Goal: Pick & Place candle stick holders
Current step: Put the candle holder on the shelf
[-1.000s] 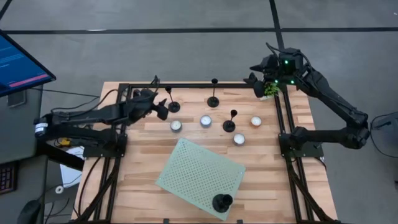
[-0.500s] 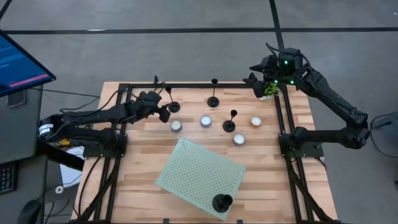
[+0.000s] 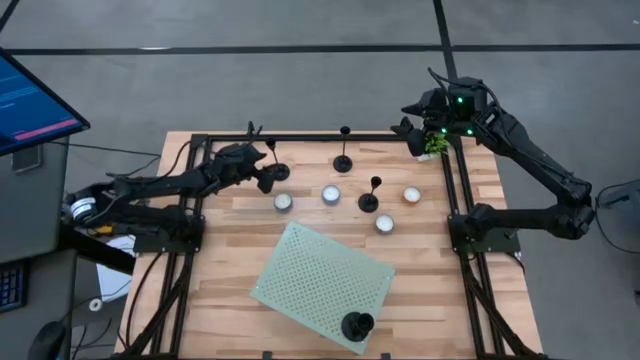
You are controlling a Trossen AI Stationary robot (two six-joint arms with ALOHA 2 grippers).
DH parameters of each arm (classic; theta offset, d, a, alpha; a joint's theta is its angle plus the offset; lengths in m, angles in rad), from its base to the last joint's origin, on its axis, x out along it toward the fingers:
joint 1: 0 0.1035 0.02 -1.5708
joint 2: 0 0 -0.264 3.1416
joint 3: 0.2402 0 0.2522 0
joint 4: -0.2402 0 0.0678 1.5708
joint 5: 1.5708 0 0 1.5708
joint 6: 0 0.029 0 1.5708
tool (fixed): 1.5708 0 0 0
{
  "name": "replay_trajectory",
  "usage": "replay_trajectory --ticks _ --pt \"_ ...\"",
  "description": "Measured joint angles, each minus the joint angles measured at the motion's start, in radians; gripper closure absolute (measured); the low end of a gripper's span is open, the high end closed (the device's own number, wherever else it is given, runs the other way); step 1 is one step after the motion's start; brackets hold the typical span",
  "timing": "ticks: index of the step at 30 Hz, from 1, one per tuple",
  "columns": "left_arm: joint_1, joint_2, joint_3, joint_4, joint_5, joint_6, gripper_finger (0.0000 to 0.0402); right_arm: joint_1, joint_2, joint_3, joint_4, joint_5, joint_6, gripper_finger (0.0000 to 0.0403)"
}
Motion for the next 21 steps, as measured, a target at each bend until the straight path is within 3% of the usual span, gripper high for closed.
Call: replay_trajectory --ticks 11,14,21 --pt "0.006 0.136 0.000 0.175 0.026 0.009 0.0176 0.000 0.000 0.000 0.003 0.000 0.026 0.0076" --pt "0.005 0.142 0.000 0.178 0.026 0.010 0.0211 0.000 0.000 0.000 0.003 0.000 0.026 0.0076" --pt "0.006 0.142 0.000 0.247 0.003 0.085 0.0346 0.000 0.000 0.000 -0.003 0.000 0.026 0.0076"
